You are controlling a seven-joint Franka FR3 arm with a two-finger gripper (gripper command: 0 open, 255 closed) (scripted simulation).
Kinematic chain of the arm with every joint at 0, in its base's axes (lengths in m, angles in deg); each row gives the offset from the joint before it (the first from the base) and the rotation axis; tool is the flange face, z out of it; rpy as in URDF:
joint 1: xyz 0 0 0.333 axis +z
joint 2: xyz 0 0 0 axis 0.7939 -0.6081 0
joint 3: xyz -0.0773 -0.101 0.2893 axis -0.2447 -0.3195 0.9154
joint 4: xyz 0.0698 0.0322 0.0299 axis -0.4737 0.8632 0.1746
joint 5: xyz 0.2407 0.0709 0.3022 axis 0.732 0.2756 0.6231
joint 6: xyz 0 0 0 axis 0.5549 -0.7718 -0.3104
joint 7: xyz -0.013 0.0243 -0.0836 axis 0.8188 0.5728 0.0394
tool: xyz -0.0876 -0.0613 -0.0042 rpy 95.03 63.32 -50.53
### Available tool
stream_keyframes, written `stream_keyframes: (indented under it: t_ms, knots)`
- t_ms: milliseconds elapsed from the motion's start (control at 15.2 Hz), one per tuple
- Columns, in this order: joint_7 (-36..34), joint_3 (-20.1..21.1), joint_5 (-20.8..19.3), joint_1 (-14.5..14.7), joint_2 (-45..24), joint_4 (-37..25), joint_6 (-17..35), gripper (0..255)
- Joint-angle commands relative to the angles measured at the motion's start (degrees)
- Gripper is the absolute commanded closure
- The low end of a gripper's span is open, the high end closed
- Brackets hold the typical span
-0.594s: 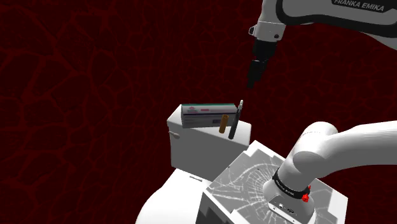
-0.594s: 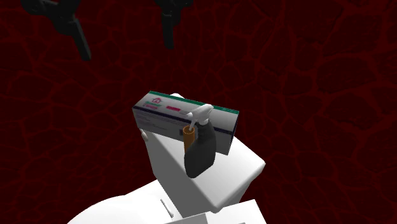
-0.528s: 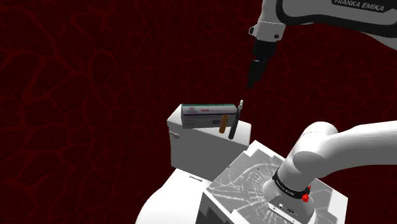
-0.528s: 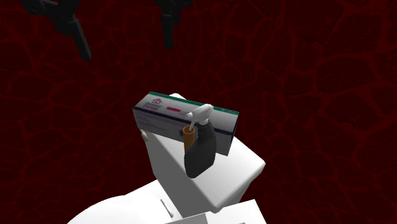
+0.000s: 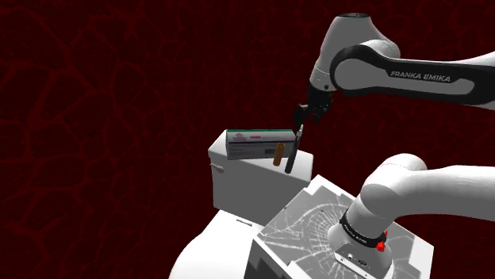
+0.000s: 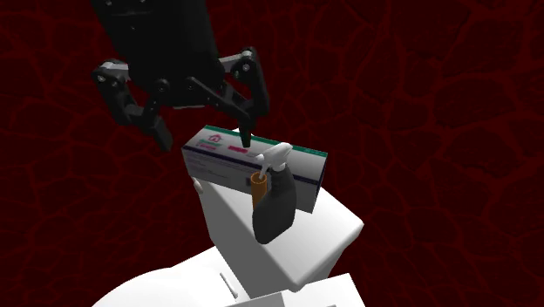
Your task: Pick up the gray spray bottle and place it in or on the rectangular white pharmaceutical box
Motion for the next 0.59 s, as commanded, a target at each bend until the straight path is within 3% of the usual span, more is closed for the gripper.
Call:
stream_keyframes:
  t_ms: [0, 330, 528]
  knots:
    - [-6.9, 2.9, 0.1, -2.3, 1.6, 4.9, 6.1, 0]
    - [-24.6, 12.4, 0.7, -8.7, 1.1, 14.8, 21.8, 0]
    - [-36.6, 19.9, 0.8, -14.1, -2.4, 18.7, 31.8, 0]
